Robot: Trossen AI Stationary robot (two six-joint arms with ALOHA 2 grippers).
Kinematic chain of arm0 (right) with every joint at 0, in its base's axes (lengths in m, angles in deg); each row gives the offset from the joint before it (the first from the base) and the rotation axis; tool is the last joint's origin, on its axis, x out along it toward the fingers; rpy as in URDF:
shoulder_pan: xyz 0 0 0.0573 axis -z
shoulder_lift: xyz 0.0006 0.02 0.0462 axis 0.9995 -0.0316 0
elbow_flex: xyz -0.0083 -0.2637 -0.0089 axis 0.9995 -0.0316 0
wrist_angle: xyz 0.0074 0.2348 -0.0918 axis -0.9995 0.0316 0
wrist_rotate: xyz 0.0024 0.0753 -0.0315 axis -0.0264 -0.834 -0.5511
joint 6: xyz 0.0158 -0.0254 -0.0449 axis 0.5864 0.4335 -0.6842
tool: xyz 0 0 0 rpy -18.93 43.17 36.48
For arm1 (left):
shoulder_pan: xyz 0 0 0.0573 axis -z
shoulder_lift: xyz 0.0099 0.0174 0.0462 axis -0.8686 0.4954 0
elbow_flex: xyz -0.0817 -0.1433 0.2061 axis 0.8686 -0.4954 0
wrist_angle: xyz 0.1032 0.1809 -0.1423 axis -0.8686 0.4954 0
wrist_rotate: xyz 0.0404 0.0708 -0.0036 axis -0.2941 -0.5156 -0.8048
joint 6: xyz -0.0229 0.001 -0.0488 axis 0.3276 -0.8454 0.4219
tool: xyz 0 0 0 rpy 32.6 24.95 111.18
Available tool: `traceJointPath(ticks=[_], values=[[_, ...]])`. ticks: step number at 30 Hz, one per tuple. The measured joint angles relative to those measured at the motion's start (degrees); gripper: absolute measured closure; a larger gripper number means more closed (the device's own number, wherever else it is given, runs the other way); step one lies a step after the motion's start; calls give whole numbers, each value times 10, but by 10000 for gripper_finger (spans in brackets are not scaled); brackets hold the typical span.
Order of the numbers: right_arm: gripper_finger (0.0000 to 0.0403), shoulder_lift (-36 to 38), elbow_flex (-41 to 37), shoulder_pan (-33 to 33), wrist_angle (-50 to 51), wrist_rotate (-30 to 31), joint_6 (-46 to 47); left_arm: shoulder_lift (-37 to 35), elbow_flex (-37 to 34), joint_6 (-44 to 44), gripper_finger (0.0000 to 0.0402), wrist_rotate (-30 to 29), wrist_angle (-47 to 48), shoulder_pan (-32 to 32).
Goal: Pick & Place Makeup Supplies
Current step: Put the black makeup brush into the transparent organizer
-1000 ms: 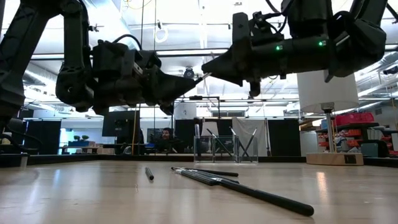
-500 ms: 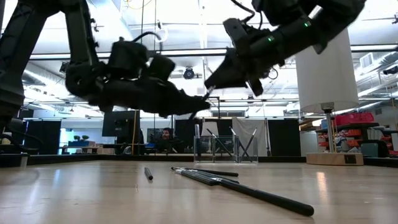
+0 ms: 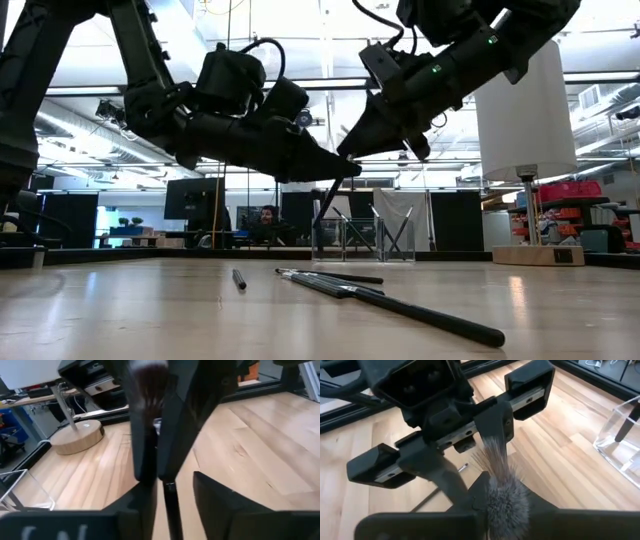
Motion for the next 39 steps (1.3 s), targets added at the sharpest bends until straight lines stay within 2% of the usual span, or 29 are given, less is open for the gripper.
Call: traceJointPath(ticks=[8,9,13,17,23,27,33,39], values=[[372,0,0,0,-3,1,-2,0,0,21,376,-2,0,-1],[371,0,0,0,-3,2,-4,0,0,24,379,-2,0,-1],[362,3,0,-1,4,0,-15,0,0,35,379,0,0,-3],[337,42,0,-1,63,14,-23,-6,-10,48,379,-1,3,-17],[314,97,-1,-24,145,162,10,-60,-49,72,379,-12,-23,-81],[312,91,-1,-41,142,218,15,-77,-56,83,379,10,-95,-153],[314,69,-2,-42,109,228,16,-50,-14,86,379,68,-112,-255],[319,63,-2,-45,83,227,3,12,41,98,379,96,-111,-299]])
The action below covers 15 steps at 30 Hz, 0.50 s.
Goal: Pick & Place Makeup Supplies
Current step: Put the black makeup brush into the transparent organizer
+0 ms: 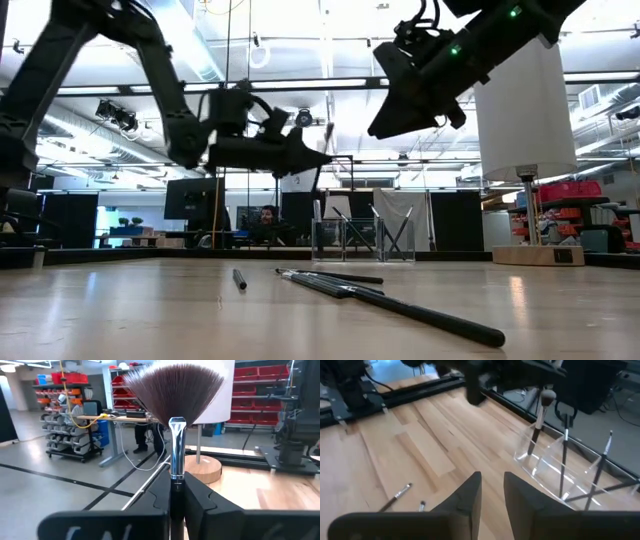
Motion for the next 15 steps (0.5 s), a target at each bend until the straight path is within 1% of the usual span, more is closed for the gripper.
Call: traceJointPath(ticks=[5,8,12,15], values=[[319,0,0,-1,-6,-2,-5,61,51,4,372,23,-1,-4],[319,0,0,-2,-6,-3,-5,88,68,6,373,31,9,-4],[319,0,0,-8,-6,-3,-9,107,70,6,372,33,12,-7],[319,0,0,-14,-6,-3,-13,108,70,4,366,32,40,-11]])
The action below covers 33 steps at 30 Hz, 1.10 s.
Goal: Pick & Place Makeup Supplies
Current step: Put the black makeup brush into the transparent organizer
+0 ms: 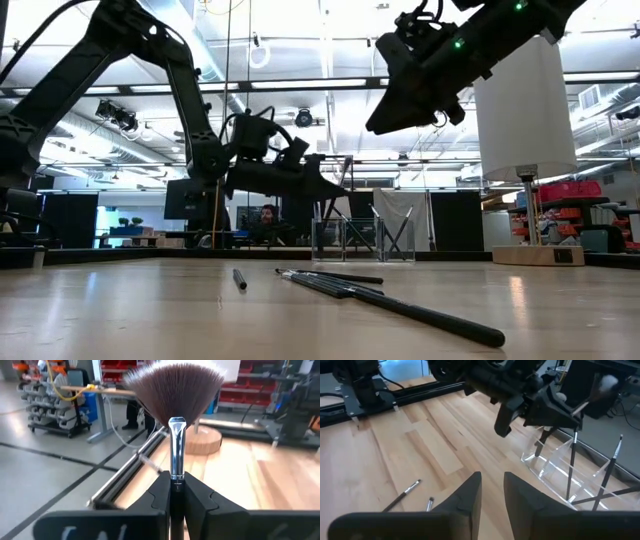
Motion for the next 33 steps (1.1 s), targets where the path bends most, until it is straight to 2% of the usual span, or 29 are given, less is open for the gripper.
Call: traceJointPath(ticks=[12,17,22,25,30,33], values=[[319,0,0,-2,0,0,-2,0,0,3,360,4,38,-10],[319,0,0,-2,0,0,0,0,0,18,327,22,38,-23],[319,0,0,-2,0,0,0,-1,0,48,268,65,38,-40],[319,0,0,-2,0,0,0,-15,0,70,239,109,38,-48],[319,0,0,-2,-1,0,0,-73,0,96,224,168,48,-49],[319,-6,1,-1,-15,0,0,-131,0,73,228,193,113,-37]])
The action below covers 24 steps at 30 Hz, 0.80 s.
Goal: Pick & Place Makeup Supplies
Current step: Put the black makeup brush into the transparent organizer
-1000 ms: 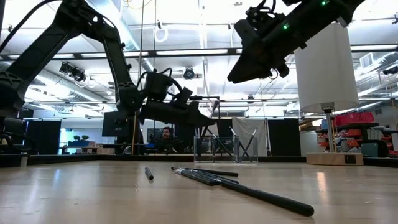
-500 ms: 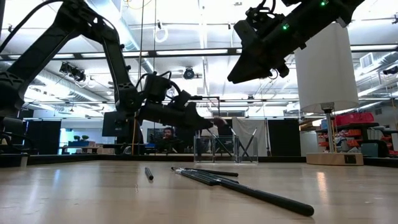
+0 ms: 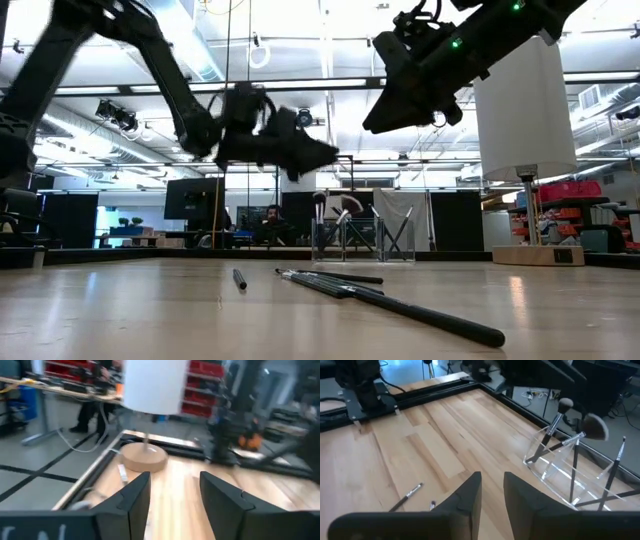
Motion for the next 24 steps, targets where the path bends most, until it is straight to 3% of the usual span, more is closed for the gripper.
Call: traceJointPath(ticks=[3,8,13,18,24], values=[[319,-18,0,0,-24,-4,0,-65,0,-75,240,-11,137,20],[319,-66,0,6,-74,-46,0,-162,0,-207,271,-166,397,76],[318,-118,0,19,-118,-89,0,-196,0,-220,304,-260,561,131],[317,-141,0,36,-111,-162,0,-198,-94,-165,338,-274,488,185],[282,-141,0,44,-102,-263,13,-198,-287,-25,374,-333,207,241]])
